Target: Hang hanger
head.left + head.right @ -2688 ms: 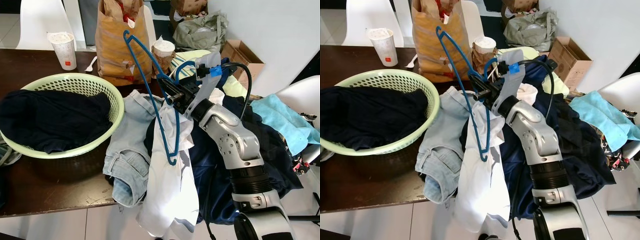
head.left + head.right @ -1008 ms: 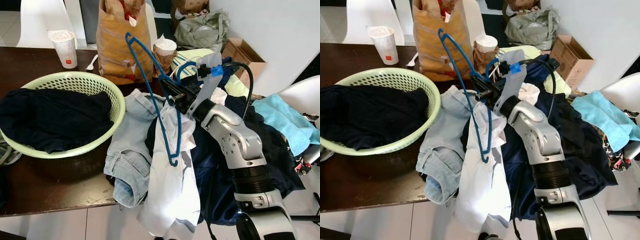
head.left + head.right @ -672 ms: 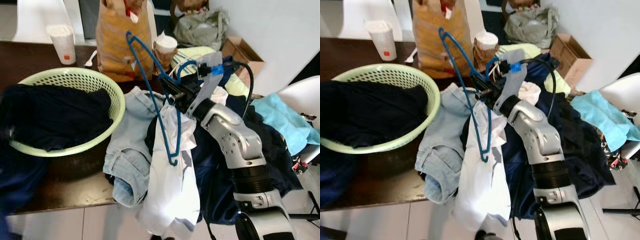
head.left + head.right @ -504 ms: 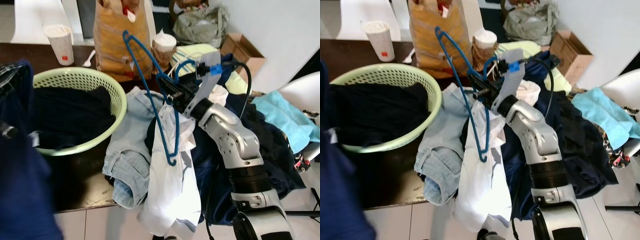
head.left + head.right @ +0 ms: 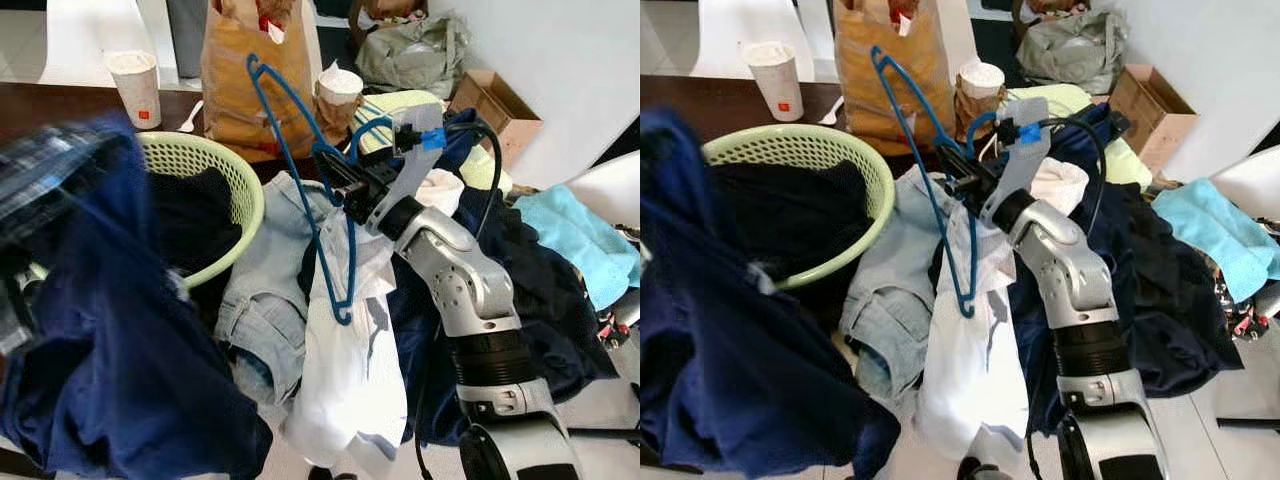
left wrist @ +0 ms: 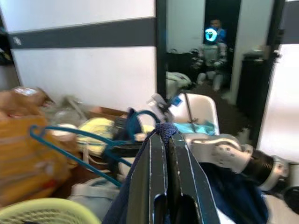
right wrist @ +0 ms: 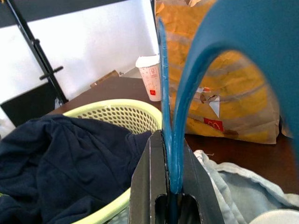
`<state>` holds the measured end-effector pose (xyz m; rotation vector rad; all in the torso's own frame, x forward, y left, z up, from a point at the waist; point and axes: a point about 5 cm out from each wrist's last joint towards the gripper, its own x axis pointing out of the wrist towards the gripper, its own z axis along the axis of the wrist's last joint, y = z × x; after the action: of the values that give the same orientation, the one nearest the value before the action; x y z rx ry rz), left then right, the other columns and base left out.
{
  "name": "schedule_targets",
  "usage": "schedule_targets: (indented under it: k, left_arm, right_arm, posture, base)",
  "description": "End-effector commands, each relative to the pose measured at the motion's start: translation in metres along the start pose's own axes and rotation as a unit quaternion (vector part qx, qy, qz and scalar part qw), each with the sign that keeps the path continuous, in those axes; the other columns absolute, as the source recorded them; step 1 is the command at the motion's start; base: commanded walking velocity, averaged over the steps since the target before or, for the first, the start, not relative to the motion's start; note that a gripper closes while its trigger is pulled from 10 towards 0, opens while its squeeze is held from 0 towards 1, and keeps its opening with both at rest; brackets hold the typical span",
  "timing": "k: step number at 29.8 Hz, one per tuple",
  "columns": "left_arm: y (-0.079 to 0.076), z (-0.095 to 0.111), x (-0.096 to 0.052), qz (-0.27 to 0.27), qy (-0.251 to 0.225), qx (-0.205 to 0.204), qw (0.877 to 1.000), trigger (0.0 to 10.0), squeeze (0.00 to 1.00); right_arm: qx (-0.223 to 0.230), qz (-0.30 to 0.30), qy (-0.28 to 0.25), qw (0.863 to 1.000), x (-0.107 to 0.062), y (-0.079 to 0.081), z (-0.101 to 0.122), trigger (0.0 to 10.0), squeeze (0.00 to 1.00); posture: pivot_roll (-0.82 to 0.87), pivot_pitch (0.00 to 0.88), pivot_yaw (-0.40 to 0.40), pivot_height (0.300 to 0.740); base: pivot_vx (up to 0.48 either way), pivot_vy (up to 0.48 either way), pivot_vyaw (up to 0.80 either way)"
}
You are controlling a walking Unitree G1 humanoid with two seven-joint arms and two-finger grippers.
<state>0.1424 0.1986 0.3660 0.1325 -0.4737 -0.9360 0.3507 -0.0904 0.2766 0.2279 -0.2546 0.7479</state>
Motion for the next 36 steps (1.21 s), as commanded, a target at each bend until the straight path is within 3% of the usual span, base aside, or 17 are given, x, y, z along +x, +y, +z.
schedule_targets:
  k: [1,7,11,13,21,24,27,29,32,35,36]
  left_arm:
    - [-0.008,-0.003,0.005,-0.023,-0.006,-0.011,1.000,10.0,0.00]
    - [-0.013,-0.024,0.020,-0.029,0.010,-0.059,0.998,10.0,0.00]
    - [-0.013,-0.030,0.023,-0.025,0.013,-0.071,0.997,10.0,0.00]
    - [-0.014,-0.040,0.025,-0.016,0.022,-0.093,0.995,10.0,0.00]
    - [-0.013,-0.044,0.031,-0.002,0.021,-0.115,0.993,10.0,0.00]
    - [-0.013,-0.046,0.032,0.001,0.020,-0.117,0.993,10.0,0.00]
    - [-0.007,-0.057,0.033,0.031,0.032,-0.127,0.991,10.0,0.00]
    - [-0.007,-0.057,0.033,0.031,0.032,-0.127,0.991,10.0,0.00]
    - [0.004,-0.071,0.030,0.078,0.058,-0.126,0.987,10.0,0.00]
    - [0.004,-0.071,0.030,0.078,0.058,-0.126,0.987,10.0,0.00]
    - [0.016,-0.088,0.026,0.130,0.098,-0.121,0.979,10.0,0.00]
  right_arm:
    - [0.010,0.001,-0.003,1.000,-0.001,0.000,-0.001,10.0,0.00]
    - [0.036,0.008,-0.014,0.999,-0.002,0.000,0.001,10.0,0.00]
    - [0.042,0.010,-0.017,0.999,-0.002,0.000,0.002,10.0,0.00]
    - [0.069,0.022,-0.034,0.997,-0.002,0.003,0.005,10.0,0.00]
    - [0.119,0.041,-0.059,0.990,-0.007,0.001,0.012,10.0,0.00]
    - [0.118,0.037,-0.057,0.991,-0.008,-0.001,0.012,10.0,0.00]
    - [0.087,-0.022,-0.030,0.995,-0.012,-0.017,0.006,10.0,0.00]
    - [0.087,-0.022,-0.030,0.995,-0.012,-0.017,0.006,10.0,0.00]
    - [0.068,-0.076,0.006,0.995,-0.015,-0.032,-0.003,10.0,0.00]
    - [0.068,-0.076,0.006,0.995,-0.015,-0.032,-0.003,10.0,0.00]
    - [0.050,-0.102,0.034,0.993,-0.019,-0.039,-0.012,10.0,0.00]
  posture:
    - [0.10,0.134,-0.071,0.740]
    - [0.10,0.138,-0.071,0.740]
    - [0.10,0.140,-0.070,0.740]
    - [0.10,0.143,-0.071,0.740]
    - [0.09,0.148,-0.070,0.740]
    - [0.09,0.149,-0.069,0.740]
    - [0.07,0.152,-0.072,0.740]
    - [0.07,0.152,-0.072,0.740]
    - [0.07,0.153,-0.078,0.740]
    - [0.07,0.153,-0.078,0.740]
    - [0.07,0.154,-0.079,0.740]
  base:
    - [-0.375,0.000,0.00]
    - [-0.374,0.000,0.00]
    - [-0.376,0.000,0.00]
    - [-0.375,0.000,0.00]
    - [-0.375,0.000,0.00]
    - [-0.376,0.000,0.00]
    - [-0.374,0.000,0.00]
    - [-0.368,0.000,0.00]
    - [-0.232,0.000,-0.80]
    - [0.000,0.000,-0.80]
    - [0.000,0.000,-0.80]
